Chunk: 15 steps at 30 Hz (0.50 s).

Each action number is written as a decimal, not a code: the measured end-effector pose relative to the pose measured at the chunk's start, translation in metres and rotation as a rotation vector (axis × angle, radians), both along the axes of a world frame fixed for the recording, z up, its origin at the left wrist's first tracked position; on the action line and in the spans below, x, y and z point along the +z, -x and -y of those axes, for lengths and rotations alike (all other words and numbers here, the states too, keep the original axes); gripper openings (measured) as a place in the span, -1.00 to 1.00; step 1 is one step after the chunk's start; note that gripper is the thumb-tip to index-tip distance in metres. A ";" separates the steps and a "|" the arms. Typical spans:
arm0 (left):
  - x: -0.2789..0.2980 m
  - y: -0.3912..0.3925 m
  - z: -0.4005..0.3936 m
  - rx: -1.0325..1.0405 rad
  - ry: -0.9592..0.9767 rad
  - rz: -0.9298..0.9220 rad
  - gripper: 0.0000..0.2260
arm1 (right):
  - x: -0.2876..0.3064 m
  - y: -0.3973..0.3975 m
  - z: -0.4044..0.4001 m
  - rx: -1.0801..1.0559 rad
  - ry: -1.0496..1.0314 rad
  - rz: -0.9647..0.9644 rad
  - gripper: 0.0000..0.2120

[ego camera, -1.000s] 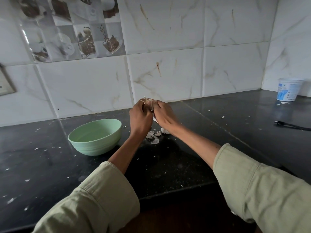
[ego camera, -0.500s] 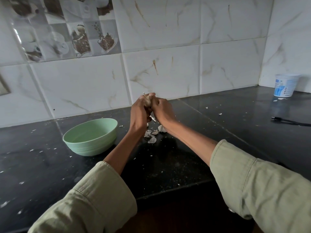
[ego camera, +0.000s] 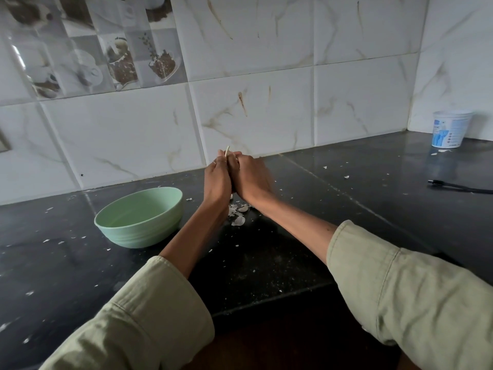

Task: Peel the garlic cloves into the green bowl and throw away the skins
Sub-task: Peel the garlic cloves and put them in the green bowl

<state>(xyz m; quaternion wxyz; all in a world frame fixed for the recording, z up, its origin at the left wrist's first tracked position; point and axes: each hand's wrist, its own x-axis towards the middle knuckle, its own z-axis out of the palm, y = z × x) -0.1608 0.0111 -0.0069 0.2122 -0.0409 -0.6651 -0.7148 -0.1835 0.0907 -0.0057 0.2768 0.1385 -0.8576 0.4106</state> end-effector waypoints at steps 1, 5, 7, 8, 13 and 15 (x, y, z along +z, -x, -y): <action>0.000 0.001 -0.002 0.049 0.015 -0.015 -0.55 | 0.000 0.000 0.002 -0.023 -0.012 -0.003 -0.48; -0.002 0.004 -0.002 0.135 0.102 -0.055 -0.56 | -0.001 0.001 0.005 -0.020 -0.012 -0.019 -0.53; -0.003 0.003 -0.001 0.143 0.126 -0.062 -0.57 | -0.001 0.002 0.004 -0.006 -0.025 -0.023 -0.56; -0.003 0.003 -0.001 0.146 0.135 -0.060 -0.57 | -0.001 0.002 0.002 0.008 -0.026 -0.031 -0.58; 0.003 -0.005 -0.002 0.102 0.038 -0.061 -0.57 | -0.002 0.004 0.002 0.134 0.238 -0.013 -0.60; 0.005 -0.006 -0.003 0.071 -0.004 -0.070 -0.58 | 0.000 0.005 0.003 0.119 0.273 0.010 -0.54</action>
